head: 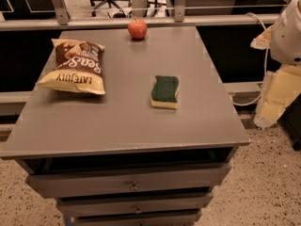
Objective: Move sponge near apple
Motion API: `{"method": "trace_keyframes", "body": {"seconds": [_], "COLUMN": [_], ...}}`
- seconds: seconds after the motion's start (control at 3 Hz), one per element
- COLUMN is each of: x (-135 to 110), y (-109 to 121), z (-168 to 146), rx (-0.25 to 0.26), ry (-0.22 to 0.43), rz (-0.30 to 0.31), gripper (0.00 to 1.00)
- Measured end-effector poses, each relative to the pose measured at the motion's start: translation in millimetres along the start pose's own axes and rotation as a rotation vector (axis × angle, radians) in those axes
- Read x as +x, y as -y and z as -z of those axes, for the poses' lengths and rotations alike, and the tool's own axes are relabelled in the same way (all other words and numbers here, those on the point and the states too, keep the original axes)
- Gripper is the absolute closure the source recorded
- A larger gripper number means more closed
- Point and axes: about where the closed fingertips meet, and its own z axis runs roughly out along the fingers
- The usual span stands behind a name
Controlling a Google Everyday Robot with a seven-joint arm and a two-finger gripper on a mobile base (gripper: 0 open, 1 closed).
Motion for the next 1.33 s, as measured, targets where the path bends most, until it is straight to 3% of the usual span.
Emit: {"method": "trace_keyframes", "body": {"seconds": [0.33, 0.67, 1.0, 1.33], "x": [0, 1, 13, 16], "y": [0, -1, -16, -31], "z": [0, 0, -1, -14], "rx": [0.000, -0.005, 0.010, 0.018], "ry": [0.000, 0.063, 0.227, 0.387], "rz": [0.000, -0.072, -0.359, -0.590], "gripper": [0.00, 0.00, 0.00, 0.00]}}
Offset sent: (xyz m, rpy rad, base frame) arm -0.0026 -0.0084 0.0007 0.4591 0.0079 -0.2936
